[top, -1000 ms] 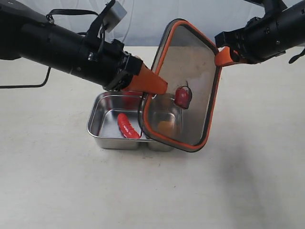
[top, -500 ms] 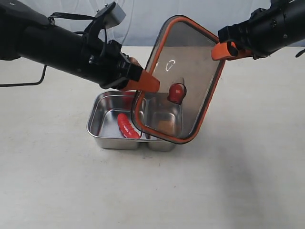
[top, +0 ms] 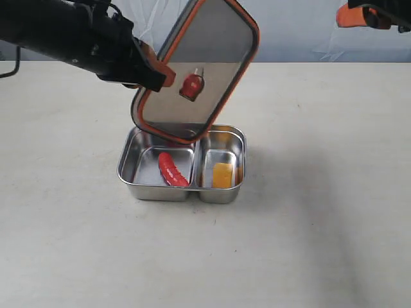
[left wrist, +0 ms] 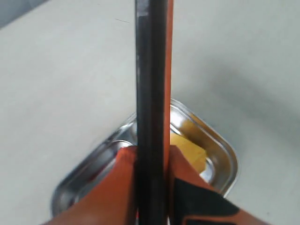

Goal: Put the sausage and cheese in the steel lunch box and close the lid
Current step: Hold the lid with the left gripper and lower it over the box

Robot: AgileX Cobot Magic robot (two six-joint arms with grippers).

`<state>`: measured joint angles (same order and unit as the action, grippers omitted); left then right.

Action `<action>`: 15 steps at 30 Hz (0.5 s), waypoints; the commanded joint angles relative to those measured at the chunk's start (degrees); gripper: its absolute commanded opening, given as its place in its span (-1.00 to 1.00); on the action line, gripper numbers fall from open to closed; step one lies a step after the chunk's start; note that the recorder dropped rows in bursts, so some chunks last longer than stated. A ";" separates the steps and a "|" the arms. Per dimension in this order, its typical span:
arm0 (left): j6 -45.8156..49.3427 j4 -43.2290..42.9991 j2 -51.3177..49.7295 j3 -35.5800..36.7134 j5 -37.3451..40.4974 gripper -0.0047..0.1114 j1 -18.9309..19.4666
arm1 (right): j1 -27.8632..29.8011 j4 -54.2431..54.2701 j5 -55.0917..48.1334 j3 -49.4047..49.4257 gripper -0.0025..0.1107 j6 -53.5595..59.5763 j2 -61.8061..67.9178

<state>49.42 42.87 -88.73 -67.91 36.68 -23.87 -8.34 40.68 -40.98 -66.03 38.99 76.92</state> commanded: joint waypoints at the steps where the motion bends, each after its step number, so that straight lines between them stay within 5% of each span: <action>1: -4.33 -10.14 2.89 -0.40 -1.79 -0.92 0.32 | 1.01 -0.62 -0.02 0.02 -0.31 -0.37 -1.69; 8: -10.44 -24.12 4.55 -0.06 -1.79 -0.92 -0.48 | 1.01 -0.36 -1.91 0.02 -0.31 -0.59 -1.69; 15: -22.58 -46.72 4.65 0.58 -2.49 -0.92 -7.90 | 1.01 -0.36 -3.61 0.02 -0.31 -2.23 -1.75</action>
<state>32.90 4.69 -84.68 -67.94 35.44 -28.83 -7.67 40.45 -43.74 -66.03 37.73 75.52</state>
